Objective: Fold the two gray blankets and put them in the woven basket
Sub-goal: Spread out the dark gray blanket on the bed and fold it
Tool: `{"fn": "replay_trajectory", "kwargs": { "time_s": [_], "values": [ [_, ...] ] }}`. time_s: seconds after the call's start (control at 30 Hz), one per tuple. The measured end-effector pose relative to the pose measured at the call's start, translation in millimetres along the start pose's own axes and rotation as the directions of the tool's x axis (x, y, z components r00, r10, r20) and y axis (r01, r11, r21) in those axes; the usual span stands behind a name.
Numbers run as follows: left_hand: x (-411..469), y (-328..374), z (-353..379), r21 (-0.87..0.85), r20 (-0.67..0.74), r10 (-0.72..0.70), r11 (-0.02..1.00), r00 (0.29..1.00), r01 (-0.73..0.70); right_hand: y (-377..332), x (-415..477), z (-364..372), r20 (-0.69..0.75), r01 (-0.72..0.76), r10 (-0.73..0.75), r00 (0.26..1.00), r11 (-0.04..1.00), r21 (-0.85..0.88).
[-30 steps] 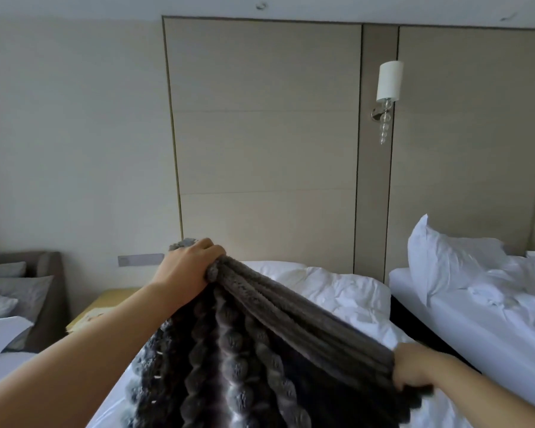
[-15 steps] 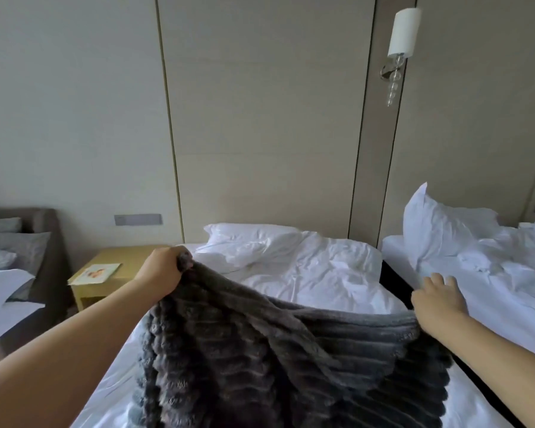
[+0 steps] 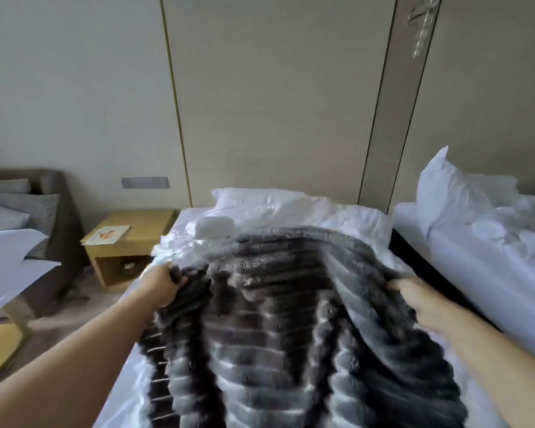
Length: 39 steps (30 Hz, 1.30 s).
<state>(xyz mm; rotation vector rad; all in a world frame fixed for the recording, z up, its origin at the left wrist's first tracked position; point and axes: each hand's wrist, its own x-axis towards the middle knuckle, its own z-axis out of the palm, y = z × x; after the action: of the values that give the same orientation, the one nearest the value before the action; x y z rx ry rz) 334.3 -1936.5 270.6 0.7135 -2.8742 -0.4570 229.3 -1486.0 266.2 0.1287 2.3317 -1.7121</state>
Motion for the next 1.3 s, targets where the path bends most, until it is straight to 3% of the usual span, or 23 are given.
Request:
{"fn": "replay_trajectory", "kwargs": {
  "time_s": [0.03, 0.07, 0.13, 0.17, 0.2, 0.3, 0.4, 0.47, 0.5, 0.57, 0.63, 0.7, 0.77, 0.83, 0.9, 0.97, 1.03, 1.1, 1.2, 1.3],
  "values": [
    [-11, -7, 19, 0.167, 0.153, -0.010, 0.986, 0.988, -0.016, 32, -3, 10, 0.202, -0.147, 0.189, 0.961, 0.968, -0.205],
    [-22, -16, 39, 0.265, 0.281, -0.047, 0.964, 0.959, -0.030, 64, -8, 18, 0.323, -0.246, 0.404, 0.856, 0.868, -0.432],
    [-47, -31, 77, 0.341, 0.468, -0.113, 0.938, 0.877, -0.061, 121, -20, 31, 0.346, -0.280, 0.714, 0.609, 0.601, -0.748],
    [-61, -38, 93, 0.338, 0.539, -0.125, 0.938, 0.833, -0.078, 143, -27, 37, 0.297, -0.275, 0.787, 0.541, 0.500, -0.821],
    [-73, -45, 111, 0.326, 0.611, -0.132, 0.940, 0.781, -0.096, 164, -32, 42, 0.241, -0.294, 0.819, 0.520, 0.437, -0.850],
    [-104, -63, 163, 0.289, 0.737, -0.222, 0.957, 0.638, -0.001, 210, -52, 60, 0.145, -0.310, 0.819, 0.555, 0.365, -0.878],
    [-122, -66, 199, 0.317, 0.865, -0.266, 0.947, 0.426, -0.053, 236, -68, 78, 0.126, -0.299, 0.772, 0.623, 0.383, -0.874],
    [-115, -63, 210, 0.303, 0.902, -0.270, 0.952, 0.338, -0.047, 237, -60, 84, 0.084, -0.354, 0.709, 0.700, 0.447, -0.821],
    [-102, -59, 209, 0.286, 0.898, -0.269, 0.958, 0.348, 0.004, 228, -48, 86, 0.073, -0.390, 0.677, 0.732, 0.504, -0.771],
    [-52, -43, 200, 0.143, 0.860, -0.261, 0.948, 0.438, 0.284, 191, 2, 89, 0.069, -0.396, 0.569, 0.820, 0.649, -0.649],
    [28, -18, 183, -0.196, 0.733, -0.223, 0.835, 0.642, 0.514, 137, 81, 95, 0.004, -0.322, 0.377, 0.926, 0.796, -0.512],
    [123, 9, 165, -0.529, 0.491, -0.264, 0.667, 0.831, 0.524, 80, 176, 97, -0.137, -0.180, 0.137, 0.981, 0.904, -0.389],
    [207, 35, 146, -0.781, 0.353, -0.292, 0.431, 0.889, 0.452, 28, 262, 92, -0.375, -0.073, 0.001, 0.927, 0.981, -0.179],
    [261, 45, 132, -0.884, 0.300, -0.236, 0.295, 0.924, 0.363, -4, 323, 83, -0.517, 0.030, -0.004, 0.856, 0.999, 0.042],
    [286, 39, 130, -0.850, 0.292, -0.241, 0.379, 0.926, 0.367, -17, 356, 75, -0.451, 0.001, 0.061, 0.891, 0.991, 0.135],
    [289, 22, 148, -0.710, 0.305, -0.286, 0.568, 0.909, 0.417, -2, 364, 77, -0.316, -0.061, 0.097, 0.944, 0.990, 0.123],
    [269, 2, 181, -0.563, 0.281, -0.319, 0.709, 0.905, 0.425, 35, 352, 84, -0.210, -0.094, 0.078, 0.975, 0.993, -0.068],
    [238, -21, 218, -0.498, 0.282, -0.314, 0.760, 0.907, 0.418, 86, 333, 89, -0.167, -0.182, 0.140, 0.976, 0.945, -0.271],
    [179, -61, 267, -0.224, 0.434, -0.319, 0.867, 0.843, 0.444, 176, 297, 92, -0.127, -0.362, 0.344, 0.930, 0.812, -0.457],
    [124, -106, 313, 0.101, 0.603, -0.364, 0.918, 0.710, 0.384, 252, 245, 92, -0.233, -0.592, 0.557, 0.797, 0.646, -0.481]
  ]
}}
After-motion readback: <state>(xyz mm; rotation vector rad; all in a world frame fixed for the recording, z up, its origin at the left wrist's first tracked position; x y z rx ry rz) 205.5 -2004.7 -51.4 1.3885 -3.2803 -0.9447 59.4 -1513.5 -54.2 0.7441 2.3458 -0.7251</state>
